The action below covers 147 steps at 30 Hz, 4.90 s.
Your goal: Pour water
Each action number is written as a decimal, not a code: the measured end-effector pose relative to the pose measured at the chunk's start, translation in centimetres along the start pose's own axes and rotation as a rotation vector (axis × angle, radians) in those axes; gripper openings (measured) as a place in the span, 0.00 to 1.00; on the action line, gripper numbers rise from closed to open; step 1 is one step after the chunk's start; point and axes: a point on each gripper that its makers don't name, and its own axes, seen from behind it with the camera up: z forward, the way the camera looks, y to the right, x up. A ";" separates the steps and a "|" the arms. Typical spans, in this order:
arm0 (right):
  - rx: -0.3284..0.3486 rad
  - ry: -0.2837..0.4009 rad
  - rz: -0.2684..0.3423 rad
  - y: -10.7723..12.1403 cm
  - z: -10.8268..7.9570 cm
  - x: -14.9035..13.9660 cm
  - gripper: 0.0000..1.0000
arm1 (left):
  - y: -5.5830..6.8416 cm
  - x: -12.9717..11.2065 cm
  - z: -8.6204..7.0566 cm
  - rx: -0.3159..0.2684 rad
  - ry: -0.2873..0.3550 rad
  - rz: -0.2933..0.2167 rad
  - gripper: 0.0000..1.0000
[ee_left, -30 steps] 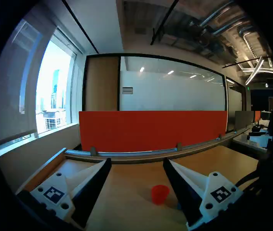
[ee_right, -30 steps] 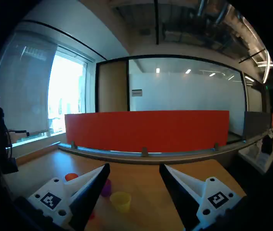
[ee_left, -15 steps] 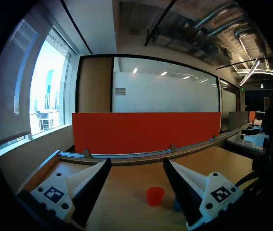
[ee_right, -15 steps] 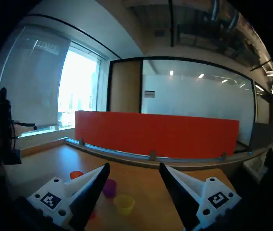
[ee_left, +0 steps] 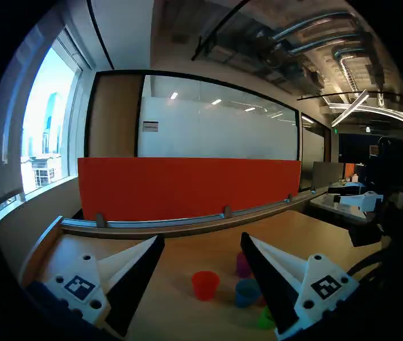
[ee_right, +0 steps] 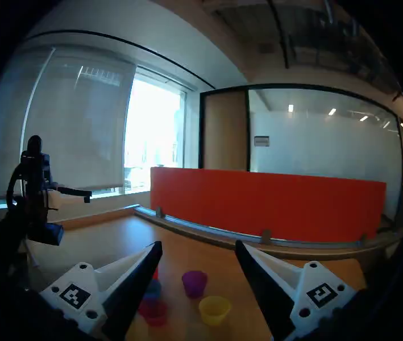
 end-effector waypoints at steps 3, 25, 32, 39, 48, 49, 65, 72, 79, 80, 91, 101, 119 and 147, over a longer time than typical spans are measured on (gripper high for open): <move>0.022 -0.011 -0.003 -0.3 0.3 -0.3 0.99 | 0.4 -0.2 0.2 -0.023 -0.006 -0.002 1.00; 0.121 -0.175 -0.087 -0.5 2.0 -4.2 0.99 | 3.4 -4.4 1.1 -0.161 -0.112 0.019 1.00; 0.153 -0.226 -0.110 -0.6 2.1 -5.7 0.99 | 3.8 -5.7 1.4 -0.194 -0.150 0.035 1.00; 0.188 -0.282 -0.120 -0.8 2.2 -7.3 1.00 | 4.5 -7.4 1.3 -0.230 -0.192 0.048 1.00; 0.208 -0.324 -0.140 -0.7 2.6 -8.5 1.00 | 6.2 -9.3 1.4 -0.288 -0.231 0.079 1.00; 0.210 -0.327 -0.141 -0.7 2.7 -8.7 1.00 | 6.4 -9.5 1.4 -0.294 -0.236 0.083 1.00; 0.241 -0.374 -0.140 -0.8 3.9 -11.2 1.00 | 8.2 -13.6 1.6 -0.361 -0.292 0.125 1.00; 0.248 -0.392 -0.133 -0.6 4.4 -12.4 1.00 | 8.7 -15.4 1.6 -0.380 -0.319 0.130 1.00; 0.253 -0.408 -0.136 -0.5 5.1 -13.4 1.00 | 9.5 -17.1 1.4 -0.411 -0.343 0.128 1.00; 0.253 -0.410 -0.136 -0.5 5.2 -13.6 1.00 | 9.6 -17.3 1.3 -0.415 -0.347 0.128 1.00; 0.265 -0.425 -0.152 -0.7 6.0 -14.4 1.00 | 11.5 -19.7 1.0 -0.473 -0.370 0.157 1.00; 0.267 -0.438 -0.153 -0.6 6.7 -15.2 1.00 | 12.7 -21.6 0.8 -0.504 -0.396 0.161 1.00; 0.272 -0.452 -0.164 -0.7 7.8 -15.9 1.00 | 15.1 -25.4 0.4 -0.569 -0.456 0.196 1.00; 0.272 -0.464 -0.165 -0.6 8.6 -16.5 1.00 | 17.1 -27.3 3.0 -0.611 -0.455 0.279 1.00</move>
